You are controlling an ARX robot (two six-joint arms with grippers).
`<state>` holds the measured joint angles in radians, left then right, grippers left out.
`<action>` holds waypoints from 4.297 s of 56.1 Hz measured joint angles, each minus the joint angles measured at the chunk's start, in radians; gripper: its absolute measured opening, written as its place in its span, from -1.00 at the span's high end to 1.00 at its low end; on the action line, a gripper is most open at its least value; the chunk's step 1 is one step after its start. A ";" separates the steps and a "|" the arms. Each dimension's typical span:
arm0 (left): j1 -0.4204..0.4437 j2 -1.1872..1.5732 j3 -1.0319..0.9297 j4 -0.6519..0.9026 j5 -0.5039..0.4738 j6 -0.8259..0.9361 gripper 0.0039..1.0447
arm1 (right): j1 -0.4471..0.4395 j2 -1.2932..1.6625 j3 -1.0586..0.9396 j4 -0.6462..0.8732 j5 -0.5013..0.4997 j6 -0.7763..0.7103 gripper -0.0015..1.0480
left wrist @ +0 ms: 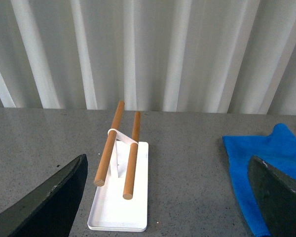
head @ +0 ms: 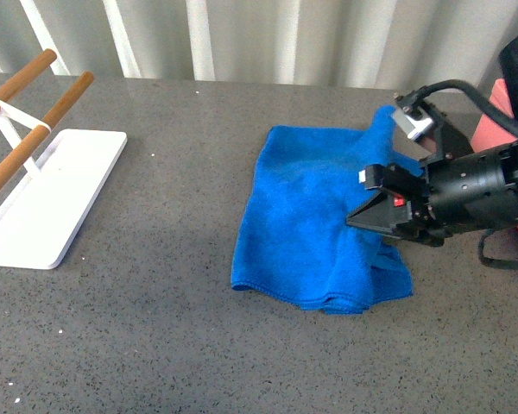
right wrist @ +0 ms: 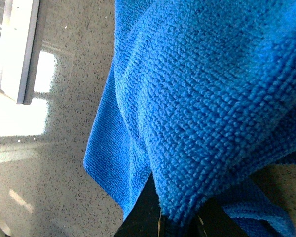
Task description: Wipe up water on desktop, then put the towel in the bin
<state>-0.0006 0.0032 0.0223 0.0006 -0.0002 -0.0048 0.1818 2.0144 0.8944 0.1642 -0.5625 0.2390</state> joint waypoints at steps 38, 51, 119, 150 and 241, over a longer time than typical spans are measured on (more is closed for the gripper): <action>0.000 0.000 0.000 0.000 0.000 0.000 -0.88 | -0.224 -0.151 0.048 -0.163 0.034 -0.218 0.93; 0.000 0.000 0.000 0.000 0.000 0.000 -0.88 | -0.204 -0.156 0.142 -0.143 0.067 -0.241 0.93; 0.000 0.000 0.000 0.000 0.000 0.000 -0.88 | -0.451 -0.208 0.585 -0.280 0.213 -0.191 0.93; 0.000 0.000 0.000 0.000 0.000 0.000 -0.88 | -0.508 -0.309 0.159 -0.126 0.116 -0.129 0.93; 0.000 0.000 0.000 0.000 0.000 0.000 -0.88 | -0.351 -0.739 0.094 -0.180 0.260 -0.473 -0.86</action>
<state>-0.0006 0.0032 0.0223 0.0006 -0.0002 -0.0048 -0.1688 1.2755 0.9882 -0.0158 -0.3027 -0.2337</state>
